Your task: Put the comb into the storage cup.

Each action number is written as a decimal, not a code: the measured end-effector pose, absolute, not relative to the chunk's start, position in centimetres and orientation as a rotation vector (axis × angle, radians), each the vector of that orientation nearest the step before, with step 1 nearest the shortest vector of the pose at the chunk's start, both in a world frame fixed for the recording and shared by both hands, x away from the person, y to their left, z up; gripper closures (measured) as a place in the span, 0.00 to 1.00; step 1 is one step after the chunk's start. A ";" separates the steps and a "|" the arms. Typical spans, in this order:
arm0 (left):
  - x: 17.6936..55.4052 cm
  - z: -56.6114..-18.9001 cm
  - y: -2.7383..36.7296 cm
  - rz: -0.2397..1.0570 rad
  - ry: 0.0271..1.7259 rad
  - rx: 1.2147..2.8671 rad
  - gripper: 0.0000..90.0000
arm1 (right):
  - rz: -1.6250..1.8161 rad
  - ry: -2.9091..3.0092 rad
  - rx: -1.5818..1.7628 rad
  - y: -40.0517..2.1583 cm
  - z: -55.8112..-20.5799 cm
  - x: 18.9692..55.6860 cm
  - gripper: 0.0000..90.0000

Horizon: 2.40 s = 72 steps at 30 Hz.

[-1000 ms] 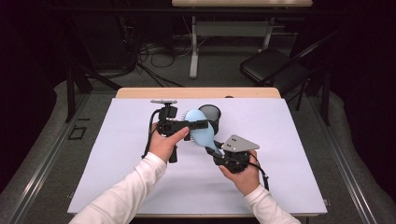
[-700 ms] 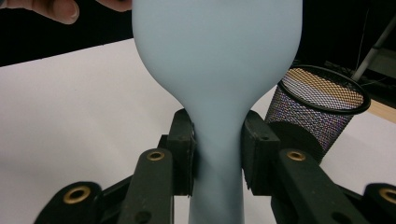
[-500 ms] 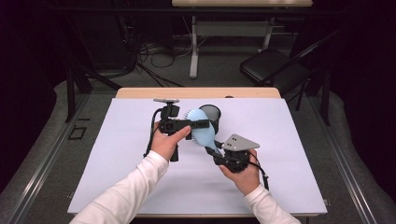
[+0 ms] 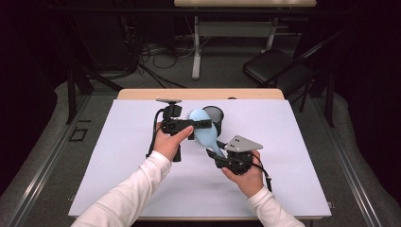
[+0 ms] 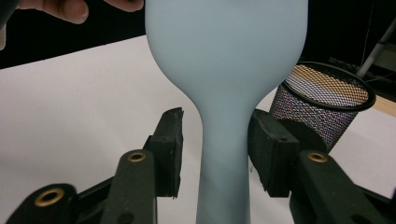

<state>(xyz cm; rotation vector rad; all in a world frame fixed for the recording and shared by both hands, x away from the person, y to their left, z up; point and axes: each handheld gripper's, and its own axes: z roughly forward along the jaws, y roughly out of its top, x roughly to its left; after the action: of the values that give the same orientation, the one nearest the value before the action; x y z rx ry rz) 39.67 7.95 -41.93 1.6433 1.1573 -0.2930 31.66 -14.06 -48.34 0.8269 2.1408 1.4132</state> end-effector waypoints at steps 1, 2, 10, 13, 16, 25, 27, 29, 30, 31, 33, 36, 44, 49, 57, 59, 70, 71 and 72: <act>39.7 -41.9 8.0 -0.286 1.158 1.643 0.53 | 1.420 2.141 0.827 -14.1 -48.4 31.7 0.61; 39.8 -41.9 8.0 -0.287 1.159 1.642 0.53 | 1.422 2.143 0.830 -14.1 -48.4 31.7 0.60; 40.2 -41.7 8.4 -0.253 1.160 1.623 0.53 | 1.443 2.138 0.834 -14.4 -48.2 31.9 0.50; 40.4 -41.5 8.6 -0.247 1.155 1.626 0.53 | 1.442 2.135 0.836 -14.5 -48.1 32.0 0.47; 40.6 -41.3 8.6 -0.236 1.157 1.622 0.53 | 1.442 2.128 0.835 -14.6 -48.0 32.0 0.45; 41.3 -40.8 8.6 -0.197 1.149 1.627 0.53 | 1.441 2.121 0.830 -14.7 -47.6 32.0 0.43; 41.4 -40.6 8.6 -0.187 1.147 1.625 0.53 | 1.447 2.117 0.815 -14.8 -47.4 31.9 0.43; 41.6 -40.5 8.6 -0.172 1.143 1.629 0.53 | 1.438 2.124 0.801 -14.7 -47.3 31.9 0.43; 41.7 -40.5 8.6 -0.171 1.147 1.624 0.53 | 1.437 2.129 0.793 -14.7 -47.3 32.0 0.43; 41.8 -40.4 8.6 -0.165 1.147 1.625 0.53 | 1.435 2.137 0.786 -14.7 -47.3 31.9 0.43; 42.0 -40.3 8.7 -0.157 1.147 1.624 0.53 | 1.429 2.147 0.766 -14.6 -47.3 32.0 0.43; 42.3 -40.1 8.7 -0.144 1.146 1.621 0.53 | 1.422 2.152 0.760 -14.5 -47.3 32.0 0.43; 43.0 -39.3 8.9 -0.097 1.150 1.632 0.53 | 1.438 2.164 0.771 -14.8 -47.2 32.1 0.40; 43.4 -39.0 8.9 -0.077 1.148 1.633 0.53 | 1.443 2.155 0.779 -14.9 -47.1 32.1 0.38; 44.0 -38.3 8.8 -0.048 1.151 1.638 0.53 | 1.414 2.147 0.821 -15.1 -46.9 32.2 0.25; 44.1 -38.1 8.8 -0.037 1.153 1.639 0.53 | 1.408 2.147 0.833 -15.1 -46.9 32.3 0.22; 44.9 -36.8 8.9 0.010 1.156 1.640 0.53 | 1.407 2.148 0.915 -15.4 -46.7 32.6 0.05; 45.0 -36.7 8.9 0.014 1.157 1.640 0.53 | 1.407 2.146 0.921 -15.5 -46.6 32.7 0.04; 45.1 -36.6 8.8 0.021 1.157 1.645 0.53 | 1.409 2.145 0.923 -15.5 -46.6 32.7 0.02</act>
<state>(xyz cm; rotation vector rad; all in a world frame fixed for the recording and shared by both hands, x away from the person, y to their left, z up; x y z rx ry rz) 45.06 8.84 -36.60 1.6450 1.1566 0.0205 32.68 -15.55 -46.56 0.9233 2.1449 1.4090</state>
